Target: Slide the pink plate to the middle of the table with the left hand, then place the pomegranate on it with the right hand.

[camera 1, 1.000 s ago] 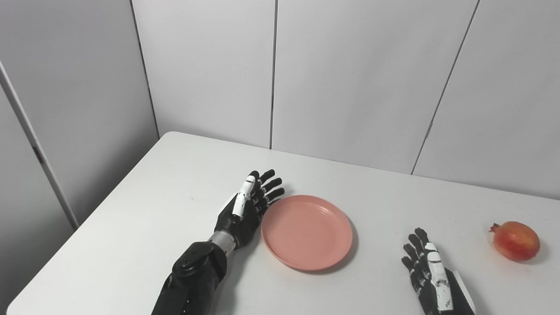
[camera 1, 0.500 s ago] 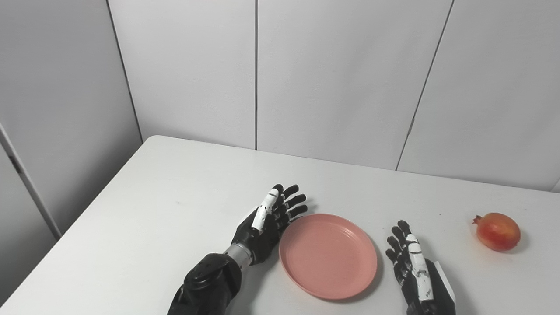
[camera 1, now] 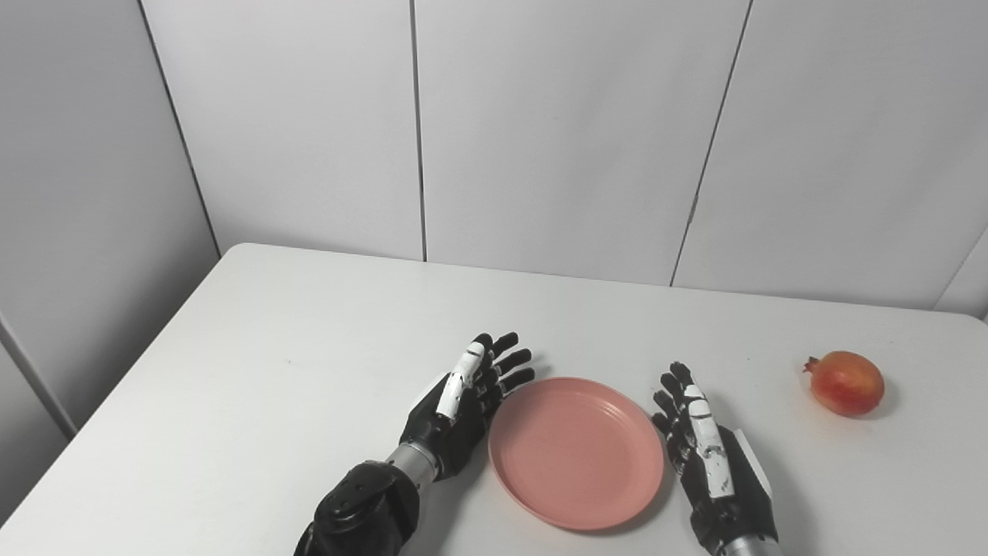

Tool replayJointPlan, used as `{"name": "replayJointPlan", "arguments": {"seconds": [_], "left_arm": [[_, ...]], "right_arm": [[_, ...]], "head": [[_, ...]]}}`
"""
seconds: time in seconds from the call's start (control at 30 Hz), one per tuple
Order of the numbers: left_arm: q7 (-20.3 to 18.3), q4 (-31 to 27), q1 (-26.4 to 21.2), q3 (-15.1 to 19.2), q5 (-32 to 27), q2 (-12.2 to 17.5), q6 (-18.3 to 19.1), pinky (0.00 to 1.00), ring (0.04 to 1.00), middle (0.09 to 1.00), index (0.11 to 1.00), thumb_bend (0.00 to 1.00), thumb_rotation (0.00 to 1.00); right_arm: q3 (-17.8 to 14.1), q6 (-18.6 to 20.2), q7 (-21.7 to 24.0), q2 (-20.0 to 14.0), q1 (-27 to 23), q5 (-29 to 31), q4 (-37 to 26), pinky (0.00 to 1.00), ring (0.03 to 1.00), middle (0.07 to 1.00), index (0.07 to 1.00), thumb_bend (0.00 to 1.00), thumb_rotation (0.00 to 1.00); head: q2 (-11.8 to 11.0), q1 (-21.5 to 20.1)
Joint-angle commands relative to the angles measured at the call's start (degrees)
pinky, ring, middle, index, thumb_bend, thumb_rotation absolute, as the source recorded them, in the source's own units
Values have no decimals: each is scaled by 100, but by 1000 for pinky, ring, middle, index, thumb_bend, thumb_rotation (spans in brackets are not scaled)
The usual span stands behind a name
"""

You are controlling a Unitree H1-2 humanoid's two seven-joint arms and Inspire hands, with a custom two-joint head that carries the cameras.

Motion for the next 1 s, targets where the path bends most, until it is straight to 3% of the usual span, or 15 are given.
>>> {"name": "replayJointPlan", "arguments": {"seconds": [0.0, 0.4, 0.77, 0.97], "left_arm": [[33, -143, -106, 7, 77, -48, -131, 924, 915, 929, 924, 399, 1000], [144, -351, 4, -96, 705, -9, -457, 932, 919, 934, 929, 404, 1000], [237, -486, 207, -130, 1286, 63, -1051, 933, 938, 951, 943, 441, 1000], [295, -439, 364, -35, 1370, 90, -1331, 932, 937, 952, 950, 408, 1000]], "right_arm": [[28, -38, 37, 11, -182, 4, -180, 1000, 1000, 1000, 1000, 293, 1000], [64, -58, 16, 4, -243, -89, -172, 1000, 1000, 1000, 1000, 293, 1000], [-9, -168, -1, -10, -320, -185, -211, 1000, 1000, 1000, 1000, 288, 1000], [-103, -159, -13, -34, -417, -167, -277, 1000, 1000, 1000, 1000, 315, 1000]], "head": [[30, -8], [95, -170], [106, -471], [71, -704]]}}
